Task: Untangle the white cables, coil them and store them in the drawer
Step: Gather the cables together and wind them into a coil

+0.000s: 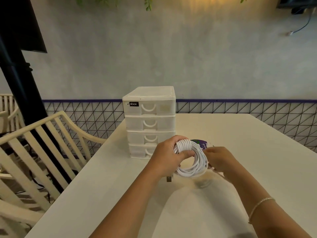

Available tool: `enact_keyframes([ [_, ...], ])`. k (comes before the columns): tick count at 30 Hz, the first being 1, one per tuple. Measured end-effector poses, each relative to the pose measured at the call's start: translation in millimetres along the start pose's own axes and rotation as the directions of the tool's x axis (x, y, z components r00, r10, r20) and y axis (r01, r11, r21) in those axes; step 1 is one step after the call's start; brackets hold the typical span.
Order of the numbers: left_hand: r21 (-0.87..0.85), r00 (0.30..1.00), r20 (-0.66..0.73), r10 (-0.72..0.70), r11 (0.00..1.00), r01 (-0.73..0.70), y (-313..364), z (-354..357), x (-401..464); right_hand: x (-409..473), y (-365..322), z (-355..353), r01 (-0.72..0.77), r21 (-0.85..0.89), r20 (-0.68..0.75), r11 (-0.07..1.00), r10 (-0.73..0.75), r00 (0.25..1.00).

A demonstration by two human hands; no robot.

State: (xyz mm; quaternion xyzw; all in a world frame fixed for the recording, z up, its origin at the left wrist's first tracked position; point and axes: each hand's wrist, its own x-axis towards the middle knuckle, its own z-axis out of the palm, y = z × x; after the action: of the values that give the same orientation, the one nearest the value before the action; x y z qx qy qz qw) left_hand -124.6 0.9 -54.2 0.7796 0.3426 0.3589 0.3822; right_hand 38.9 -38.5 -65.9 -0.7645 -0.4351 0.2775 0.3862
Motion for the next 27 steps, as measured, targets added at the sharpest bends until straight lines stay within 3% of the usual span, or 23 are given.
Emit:
enact_keyframes([
  [2, 0.045, 0.999, -0.047, -0.009, 0.999, 0.011, -3, -1, 1, 0, 0, -4, 0.056, 0.030, -0.139, 0.998, -0.051, 0.989],
  [5, 0.105, 0.993, -0.111, -0.030, 0.994, 0.042, -8, 0, 3, -10, -13, -3, 0.248, -0.038, -0.382, 0.968, -0.243, 0.892],
  [7, 0.126, 0.988, -0.144, -0.059, 0.989, 0.078, -11, 0, 3, -20, -23, 3, 0.394, -0.083, -0.367, 0.915, -0.396, 0.842],
  [10, 0.151, 0.978, -0.188, -0.091, 0.981, 0.121, -15, -1, 5, -27, -26, 22, 0.491, -0.274, -0.229, 0.827, -0.552, 0.802],
  [17, 0.069, 0.957, -0.250, -0.145, 0.984, 0.167, -18, 5, 6, -40, -30, 51, 0.320, -0.605, -0.115, 0.730, -0.477, 0.871],
  [23, -0.059, 0.954, -0.257, -0.155, 0.988, 0.145, -18, 12, 6, -39, -33, 58, 0.167, -0.673, -0.159, 0.721, -0.361, 0.919],
  [27, -0.098, 0.970, -0.224, -0.099, 0.992, 0.079, -17, 10, 7, -37, -32, 53, 0.205, -0.606, -0.195, 0.769, -0.393, 0.899],
])
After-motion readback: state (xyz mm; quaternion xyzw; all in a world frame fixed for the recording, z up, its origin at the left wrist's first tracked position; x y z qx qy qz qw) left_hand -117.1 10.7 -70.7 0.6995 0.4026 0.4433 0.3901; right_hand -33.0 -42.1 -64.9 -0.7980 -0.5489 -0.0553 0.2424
